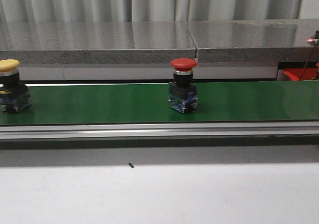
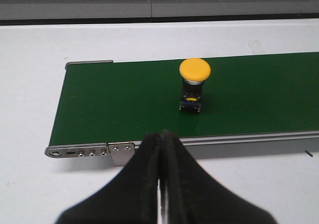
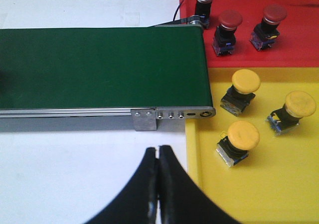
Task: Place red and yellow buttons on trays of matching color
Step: 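Lower the right gripper onto the red button at the belt end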
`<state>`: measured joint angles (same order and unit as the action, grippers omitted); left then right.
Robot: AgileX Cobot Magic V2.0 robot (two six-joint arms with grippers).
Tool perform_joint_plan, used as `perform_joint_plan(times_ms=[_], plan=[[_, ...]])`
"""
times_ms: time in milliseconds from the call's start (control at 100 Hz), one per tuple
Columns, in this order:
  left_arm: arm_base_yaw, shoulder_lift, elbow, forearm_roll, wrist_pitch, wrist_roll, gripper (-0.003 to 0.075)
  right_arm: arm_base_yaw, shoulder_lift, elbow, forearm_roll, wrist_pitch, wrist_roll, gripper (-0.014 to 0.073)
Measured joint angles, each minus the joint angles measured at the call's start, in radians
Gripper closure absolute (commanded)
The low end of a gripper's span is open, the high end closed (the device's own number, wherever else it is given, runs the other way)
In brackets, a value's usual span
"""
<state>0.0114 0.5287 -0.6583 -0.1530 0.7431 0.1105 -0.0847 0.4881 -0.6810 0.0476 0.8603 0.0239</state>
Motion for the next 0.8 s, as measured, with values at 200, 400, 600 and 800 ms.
perform_joint_plan(times_ms=[200,400,600,800], plan=[[0.000,0.000,0.000,0.000,0.000,-0.002,0.0741,0.000,0.000,0.000,0.000,0.000,0.000,0.0661],[0.000,0.000,0.000,0.000,0.000,-0.002,0.0741,0.000,0.010,0.000,0.027,0.000,0.000,0.0661],[0.000,0.000,0.000,0.000,0.000,-0.002,0.0741,0.000,0.140,-0.071,0.066,0.039,0.000,0.0661],[0.000,0.000,0.000,0.000,0.000,-0.002,0.0741,0.000,0.328,-0.246,0.068,0.075,0.000,0.0661]])
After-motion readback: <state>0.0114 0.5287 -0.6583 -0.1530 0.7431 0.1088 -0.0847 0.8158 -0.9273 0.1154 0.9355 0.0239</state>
